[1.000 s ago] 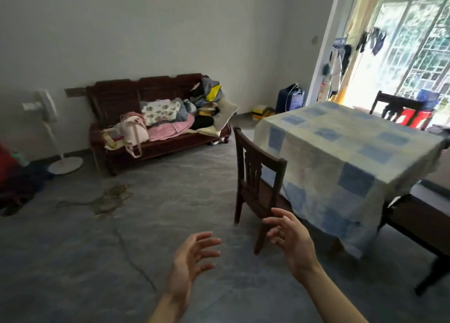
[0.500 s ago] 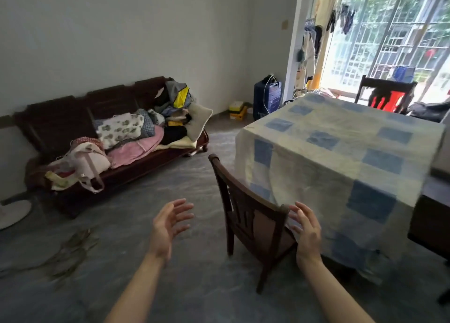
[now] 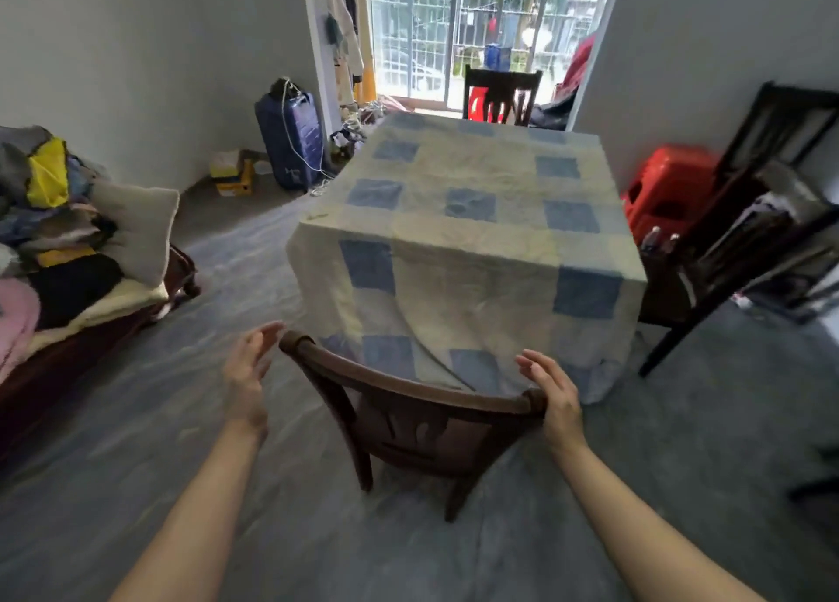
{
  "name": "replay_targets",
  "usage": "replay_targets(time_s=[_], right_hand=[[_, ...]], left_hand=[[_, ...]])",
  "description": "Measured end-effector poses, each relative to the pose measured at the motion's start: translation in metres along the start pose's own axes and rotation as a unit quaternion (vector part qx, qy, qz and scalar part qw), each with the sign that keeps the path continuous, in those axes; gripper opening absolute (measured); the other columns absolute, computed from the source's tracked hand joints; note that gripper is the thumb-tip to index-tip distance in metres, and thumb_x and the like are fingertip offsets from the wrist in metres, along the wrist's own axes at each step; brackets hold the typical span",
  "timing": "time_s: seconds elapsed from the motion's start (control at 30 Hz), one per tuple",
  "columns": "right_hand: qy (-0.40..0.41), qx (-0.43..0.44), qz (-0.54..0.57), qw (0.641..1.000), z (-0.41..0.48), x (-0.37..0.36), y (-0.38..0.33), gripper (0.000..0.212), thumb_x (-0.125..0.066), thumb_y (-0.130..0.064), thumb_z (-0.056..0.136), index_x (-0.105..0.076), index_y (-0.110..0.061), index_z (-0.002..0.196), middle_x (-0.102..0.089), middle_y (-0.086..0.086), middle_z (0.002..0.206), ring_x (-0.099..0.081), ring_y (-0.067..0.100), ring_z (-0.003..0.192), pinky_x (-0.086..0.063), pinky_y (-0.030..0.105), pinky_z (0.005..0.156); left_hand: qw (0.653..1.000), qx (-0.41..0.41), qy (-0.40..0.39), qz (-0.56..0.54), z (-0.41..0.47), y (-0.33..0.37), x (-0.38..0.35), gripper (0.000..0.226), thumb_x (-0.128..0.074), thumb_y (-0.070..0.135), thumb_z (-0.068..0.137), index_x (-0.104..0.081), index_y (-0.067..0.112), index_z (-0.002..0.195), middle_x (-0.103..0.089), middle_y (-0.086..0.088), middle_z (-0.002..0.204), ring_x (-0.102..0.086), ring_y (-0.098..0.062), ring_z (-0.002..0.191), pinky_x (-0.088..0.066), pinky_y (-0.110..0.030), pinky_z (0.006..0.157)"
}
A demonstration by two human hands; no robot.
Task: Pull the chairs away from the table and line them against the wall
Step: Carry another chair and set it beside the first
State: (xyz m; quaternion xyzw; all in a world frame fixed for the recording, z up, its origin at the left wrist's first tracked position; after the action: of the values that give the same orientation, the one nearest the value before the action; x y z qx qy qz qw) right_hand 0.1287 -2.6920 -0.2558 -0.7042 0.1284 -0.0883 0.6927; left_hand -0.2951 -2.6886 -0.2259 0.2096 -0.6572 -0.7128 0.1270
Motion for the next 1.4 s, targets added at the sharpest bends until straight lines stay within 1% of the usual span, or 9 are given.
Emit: replay_targets(time_s=[0.2, 0.33, 0.5, 0.6, 0.73, 0.97, 1.07, 1.17, 1.4], right_hand=[[0.070, -0.022, 0.043, 0.996, 0.005, 0.002, 0.022, 0.026, -0.049, -0.006, 0.102, -0.074, -0.003, 0.108, -0.075, 0.020, 0.114, -0.066, 0.036, 0.119, -0.053, 0.028, 0.096], [0.067, -0.032, 0.033, 0.997, 0.009, 0.004, 0.040, 0.031, -0.053, -0.020, 0.096, -0.077, -0.006, 0.109, -0.077, 0.013, 0.117, -0.066, 0.031, 0.121, -0.049, 0.035, 0.100], [0.069, -0.030, 0.027, 0.997, 0.007, 0.004, 0.055, 0.040, -0.057, -0.034, 0.082, -0.081, -0.008, 0.099, -0.078, 0.012, 0.115, -0.068, 0.025, 0.117, -0.046, 0.039, 0.102], [0.116, -0.046, 0.068, 0.990, 0.008, 0.001, 0.058, 0.028, -0.054, -0.022, 0.080, -0.071, -0.008, 0.063, -0.073, 0.015, 0.076, -0.066, 0.030, 0.082, -0.047, 0.041, 0.089], [0.149, -0.039, 0.078, 0.985, 0.004, 0.000, 0.057, 0.035, -0.046, -0.005, 0.082, -0.064, -0.012, 0.052, -0.061, 0.009, 0.059, -0.053, 0.027, 0.068, -0.041, 0.041, 0.074], [0.096, -0.023, 0.115, 0.988, -0.007, -0.021, 0.018, 0.028, -0.048, -0.011, 0.075, -0.062, -0.011, 0.052, -0.058, 0.009, 0.057, -0.052, 0.026, 0.063, -0.041, 0.038, 0.067], [0.029, -0.074, 0.172, 0.982, -0.006, -0.051, 0.000, 0.032, -0.049, -0.009, 0.079, -0.062, -0.012, 0.051, -0.058, 0.006, 0.055, -0.054, 0.020, 0.054, -0.044, 0.034, 0.061], [-0.045, -0.101, 0.189, 0.976, -0.007, -0.089, -0.015, 0.045, -0.044, -0.002, 0.084, -0.063, -0.016, 0.046, -0.058, 0.002, 0.051, -0.054, 0.017, 0.049, -0.046, 0.029, 0.056], [-0.299, -0.108, 0.161, 0.934, -0.057, -0.179, -0.035, 0.031, -0.049, -0.011, 0.075, -0.064, -0.017, 0.048, -0.059, 0.002, 0.053, -0.055, 0.021, 0.059, -0.047, 0.031, 0.063]], left_hand=[[0.994, 0.028, -0.102, -0.003, 0.061, -0.040, -0.014, 0.041, -0.044, 0.046, 0.094, -0.072, 0.022, 0.112, -0.071, -0.008, 0.124, -0.065, -0.013, 0.116, -0.047, -0.034, 0.097], [0.987, 0.030, -0.157, 0.003, 0.087, -0.067, -0.021, 0.043, -0.044, 0.032, 0.096, -0.071, 0.003, 0.114, -0.070, -0.022, 0.124, -0.064, -0.036, 0.119, -0.047, -0.046, 0.105], [0.979, 0.063, -0.196, -0.002, 0.098, -0.093, -0.029, 0.041, -0.053, 0.036, 0.089, -0.078, 0.004, 0.092, -0.079, -0.015, 0.103, -0.072, -0.026, 0.103, -0.052, -0.028, 0.092], [0.982, 0.049, -0.184, 0.005, 0.104, -0.099, -0.034, 0.026, -0.060, 0.031, 0.074, -0.070, 0.012, 0.061, -0.072, -0.004, 0.066, -0.066, -0.025, 0.074, -0.047, -0.038, 0.084], [0.988, 0.046, -0.145, -0.020, 0.103, -0.100, -0.031, 0.021, -0.054, 0.023, 0.064, -0.066, 0.018, 0.046, -0.061, 0.001, 0.051, -0.052, -0.029, 0.062, -0.038, -0.045, 0.076], [0.996, 0.027, -0.060, -0.057, 0.071, -0.052, 0.013, 0.037, -0.041, 0.010, 0.072, -0.064, 0.017, 0.044, -0.059, -0.002, 0.048, -0.051, -0.035, 0.061, -0.038, -0.039, 0.064], [0.994, 0.039, 0.010, -0.097, 0.048, -0.018, 0.052, 0.052, -0.032, 0.002, 0.083, -0.062, 0.014, 0.042, -0.057, -0.003, 0.047, -0.054, -0.021, 0.049, -0.041, -0.033, 0.057], [0.990, 0.026, 0.093, -0.106, 0.008, 0.019, 0.100, 0.053, -0.031, -0.002, 0.081, -0.060, 0.014, 0.040, -0.055, -0.002, 0.045, -0.051, -0.019, 0.046, -0.039, -0.032, 0.054], [0.942, -0.068, 0.326, -0.048, -0.164, 0.101, 0.216, 0.033, -0.041, 0.015, 0.065, -0.061, 0.015, 0.039, -0.057, -0.005, 0.045, -0.046, -0.034, 0.057, -0.035, -0.039, 0.060]])
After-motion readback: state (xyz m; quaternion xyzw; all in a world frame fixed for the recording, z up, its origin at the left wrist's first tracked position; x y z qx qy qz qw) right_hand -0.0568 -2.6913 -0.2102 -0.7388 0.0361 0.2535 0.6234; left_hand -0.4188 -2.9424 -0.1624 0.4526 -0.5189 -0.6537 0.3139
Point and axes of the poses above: each hand's wrist, its own z-axis towards the middle knuckle, its own x-axis out of the back of the hand, y = z × x, the point moved 5 cm from there along z, towards the middle knuckle
